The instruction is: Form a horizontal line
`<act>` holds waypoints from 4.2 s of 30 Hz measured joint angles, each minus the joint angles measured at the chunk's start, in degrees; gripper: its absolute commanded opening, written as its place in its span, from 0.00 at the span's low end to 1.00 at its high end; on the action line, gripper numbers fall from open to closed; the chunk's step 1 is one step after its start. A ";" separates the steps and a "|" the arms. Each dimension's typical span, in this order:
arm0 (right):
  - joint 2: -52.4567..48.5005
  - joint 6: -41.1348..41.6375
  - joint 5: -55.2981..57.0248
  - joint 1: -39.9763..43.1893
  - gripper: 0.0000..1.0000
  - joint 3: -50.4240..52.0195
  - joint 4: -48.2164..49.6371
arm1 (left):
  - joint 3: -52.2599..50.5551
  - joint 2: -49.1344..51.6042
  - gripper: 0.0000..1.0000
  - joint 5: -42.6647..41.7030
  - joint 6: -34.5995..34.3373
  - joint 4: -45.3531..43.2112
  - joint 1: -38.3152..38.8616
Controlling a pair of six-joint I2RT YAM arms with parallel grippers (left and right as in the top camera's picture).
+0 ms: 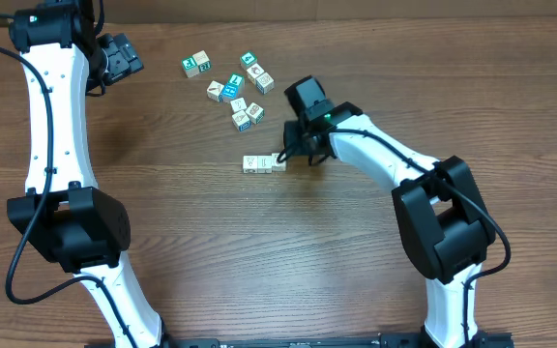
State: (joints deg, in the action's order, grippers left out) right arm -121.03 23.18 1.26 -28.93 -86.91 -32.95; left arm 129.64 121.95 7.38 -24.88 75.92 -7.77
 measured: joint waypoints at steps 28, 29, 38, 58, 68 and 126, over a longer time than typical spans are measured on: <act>-6.54 6.67 -1.31 -1.22 0.04 -25.88 -19.06 | 0.00 0.00 1.00 0.02 0.00 0.00 0.00; -7.72 6.64 -1.33 -1.51 0.04 -25.88 -18.97 | 0.00 0.00 0.99 0.02 0.00 0.00 0.00; -12.87 6.84 -1.25 -2.21 0.04 -25.86 -18.71 | 0.00 0.00 1.00 0.00 0.00 0.00 0.00; -12.87 6.84 -1.20 -3.52 0.04 -24.72 -21.07 | 0.00 0.00 1.00 0.00 0.00 0.00 0.00; -12.87 6.91 -0.79 -3.52 0.04 -24.70 -23.63 | 0.00 0.00 1.00 0.00 0.00 0.00 0.00; -12.87 5.68 -1.46 -4.55 0.04 -24.70 -27.74 | 0.00 0.00 1.00 0.00 0.00 0.00 0.00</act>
State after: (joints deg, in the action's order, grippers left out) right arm -133.91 28.86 -0.21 -33.47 -111.61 -60.69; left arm 129.64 121.95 7.38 -24.88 75.92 -7.77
